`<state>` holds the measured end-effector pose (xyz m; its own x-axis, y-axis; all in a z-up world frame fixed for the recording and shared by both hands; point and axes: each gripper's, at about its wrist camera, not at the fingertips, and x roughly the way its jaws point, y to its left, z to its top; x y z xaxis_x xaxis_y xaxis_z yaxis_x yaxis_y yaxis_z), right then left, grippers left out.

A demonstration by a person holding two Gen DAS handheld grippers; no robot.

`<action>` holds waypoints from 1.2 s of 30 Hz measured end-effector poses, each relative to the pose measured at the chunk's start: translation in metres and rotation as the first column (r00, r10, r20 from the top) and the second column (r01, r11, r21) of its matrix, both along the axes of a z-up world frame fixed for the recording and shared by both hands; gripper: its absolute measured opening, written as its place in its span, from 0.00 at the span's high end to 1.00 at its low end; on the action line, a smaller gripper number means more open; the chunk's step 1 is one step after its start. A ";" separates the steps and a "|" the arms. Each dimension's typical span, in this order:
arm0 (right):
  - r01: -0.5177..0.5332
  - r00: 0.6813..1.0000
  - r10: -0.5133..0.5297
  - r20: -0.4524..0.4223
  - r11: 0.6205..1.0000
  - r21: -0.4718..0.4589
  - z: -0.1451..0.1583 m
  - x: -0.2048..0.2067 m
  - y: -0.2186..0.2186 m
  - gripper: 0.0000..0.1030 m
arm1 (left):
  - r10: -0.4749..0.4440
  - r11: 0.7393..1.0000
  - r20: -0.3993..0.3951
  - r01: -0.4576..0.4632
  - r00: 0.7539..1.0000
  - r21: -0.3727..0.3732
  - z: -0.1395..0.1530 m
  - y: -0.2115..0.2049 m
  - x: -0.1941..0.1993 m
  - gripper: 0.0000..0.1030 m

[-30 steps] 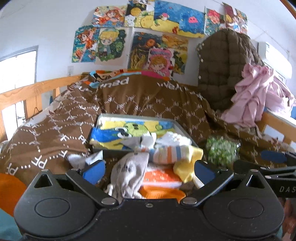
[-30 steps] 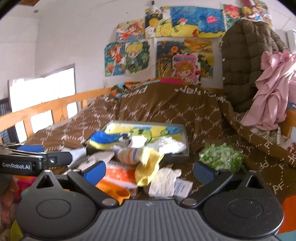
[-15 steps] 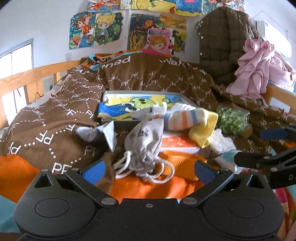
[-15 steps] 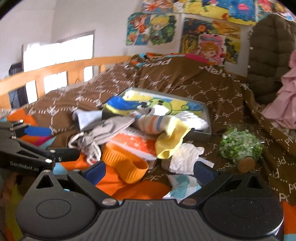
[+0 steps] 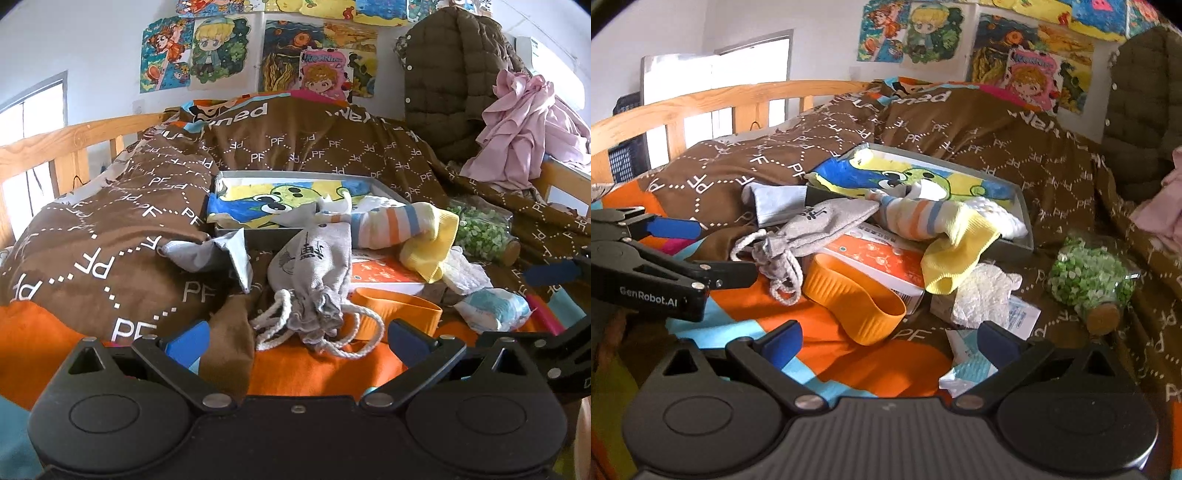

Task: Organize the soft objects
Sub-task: 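Lower the left gripper to the grey pouch while the right approaches the orange band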

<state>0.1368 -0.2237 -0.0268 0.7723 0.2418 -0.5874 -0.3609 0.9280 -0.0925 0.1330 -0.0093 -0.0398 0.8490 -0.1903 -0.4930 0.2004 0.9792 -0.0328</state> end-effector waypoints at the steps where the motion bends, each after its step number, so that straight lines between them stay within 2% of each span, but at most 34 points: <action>1: 0.003 1.000 -0.003 -0.010 1.000 0.012 -0.001 0.002 -0.001 0.00 | -0.003 1.000 0.004 0.003 1.000 0.004 -0.001 0.000 0.002 0.01; 12: 0.040 0.999 -0.039 -0.038 0.999 0.027 -0.013 0.021 -0.005 0.01 | -0.111 0.992 0.045 0.108 0.993 0.062 -0.005 -0.010 0.022 0.01; 19: 0.015 0.999 -0.015 -0.048 1.000 0.005 -0.021 0.035 0.001 0.02 | -0.166 0.986 0.026 0.166 0.986 0.012 -0.009 -0.005 0.031 0.02; 23: -0.026 0.998 0.026 -0.049 1.000 -0.005 -0.025 0.042 0.009 0.03 | -0.164 0.986 0.011 0.165 0.986 -0.030 -0.011 0.001 0.034 0.07; 30: -0.019 0.996 0.020 -0.086 1.000 0.009 -0.036 0.052 0.011 0.09 | -0.207 0.978 0.010 0.207 0.978 0.002 -0.012 -0.009 0.040 0.16; 36: 0.001 0.995 0.001 -0.104 1.000 0.021 -0.043 0.064 0.010 0.15 | -0.175 0.984 -0.031 0.175 0.984 -0.021 -0.016 -0.008 0.053 0.26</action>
<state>0.2011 -0.2133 -0.0703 0.7076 0.2550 -0.6590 -0.3673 0.9294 -0.0348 0.1859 -0.0171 -0.0562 0.7853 -0.3439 -0.5148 0.3673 0.9282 -0.0598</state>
